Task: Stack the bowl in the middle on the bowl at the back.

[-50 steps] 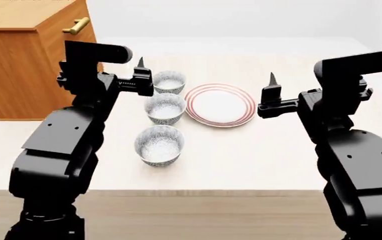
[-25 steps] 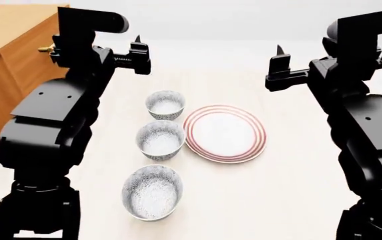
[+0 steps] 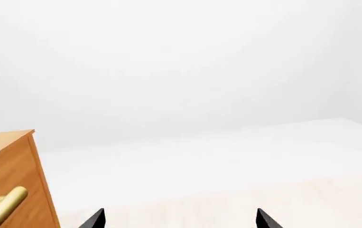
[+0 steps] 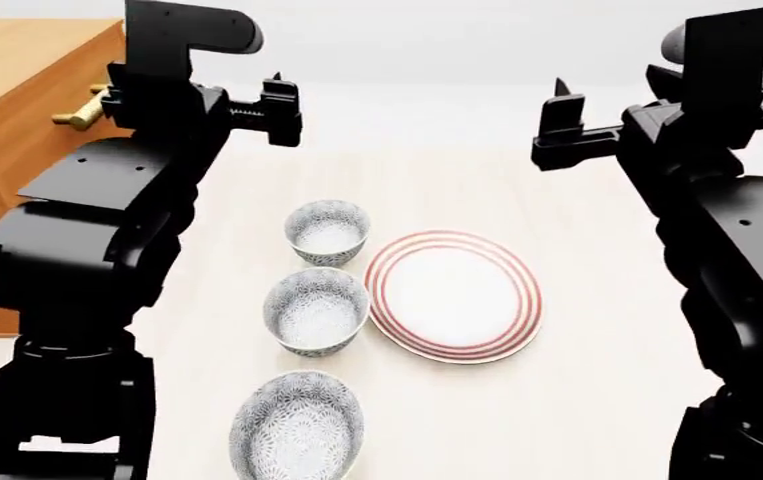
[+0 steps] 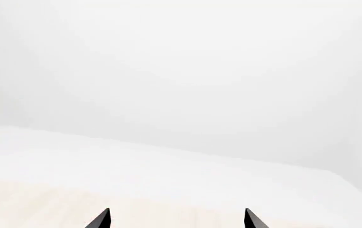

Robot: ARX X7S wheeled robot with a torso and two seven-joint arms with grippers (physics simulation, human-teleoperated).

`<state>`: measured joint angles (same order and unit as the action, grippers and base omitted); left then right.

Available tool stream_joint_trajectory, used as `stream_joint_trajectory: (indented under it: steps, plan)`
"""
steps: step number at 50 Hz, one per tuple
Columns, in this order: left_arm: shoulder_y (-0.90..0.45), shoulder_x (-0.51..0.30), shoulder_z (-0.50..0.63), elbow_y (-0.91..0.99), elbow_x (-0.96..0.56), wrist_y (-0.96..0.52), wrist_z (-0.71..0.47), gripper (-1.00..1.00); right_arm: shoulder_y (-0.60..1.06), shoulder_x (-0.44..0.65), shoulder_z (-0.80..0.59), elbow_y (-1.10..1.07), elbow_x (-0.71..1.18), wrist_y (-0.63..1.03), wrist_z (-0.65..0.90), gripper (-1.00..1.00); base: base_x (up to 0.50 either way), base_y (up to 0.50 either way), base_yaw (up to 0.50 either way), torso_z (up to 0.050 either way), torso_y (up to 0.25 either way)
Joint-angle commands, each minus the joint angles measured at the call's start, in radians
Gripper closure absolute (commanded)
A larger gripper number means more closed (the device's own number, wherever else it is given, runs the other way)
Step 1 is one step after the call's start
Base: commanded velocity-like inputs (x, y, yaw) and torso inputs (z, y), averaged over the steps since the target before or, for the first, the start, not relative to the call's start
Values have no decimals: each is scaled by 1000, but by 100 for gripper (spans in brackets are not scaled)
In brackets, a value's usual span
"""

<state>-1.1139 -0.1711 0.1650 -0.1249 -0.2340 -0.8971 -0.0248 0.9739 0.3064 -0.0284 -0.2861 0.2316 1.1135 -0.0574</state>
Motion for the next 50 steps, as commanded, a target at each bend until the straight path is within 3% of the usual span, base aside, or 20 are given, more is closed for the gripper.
stream_joint_trajectory:
  steps: [1, 6, 18, 37, 40, 50]
  plan:
    - [-75, -14, 46, -44, -17, -165, 22, -100, 4, -3, 12, -9, 10, 15, 5, -100, 0, 0, 0, 0, 0]
    - [-125, -24, 82, -58, -43, -337, 50, -100, 5, 1, 4, -18, 12, 30, 7, -100, 0, 0, 0, 0, 0]
    - [-190, -17, 85, -154, -81, -579, 60, -100, 19, -14, 24, -26, 12, 78, 42, -100, 0, 0, 0, 0, 0]
    - [-179, -23, 83, -181, -151, -671, -20, -100, 16, -3, 3, -14, 19, 120, 44, -100, 0, 0, 0, 0, 0]
    - [-186, -35, 93, -201, -213, -672, -70, -100, 15, -2, 5, -16, 21, 124, 45, -100, 0, 0, 0, 0, 0]
    - [-217, -126, 188, -265, -633, -671, -337, -100, 11, -2, 5, -19, 29, 132, 44, -100, 0, 0, 0, 0, 0]
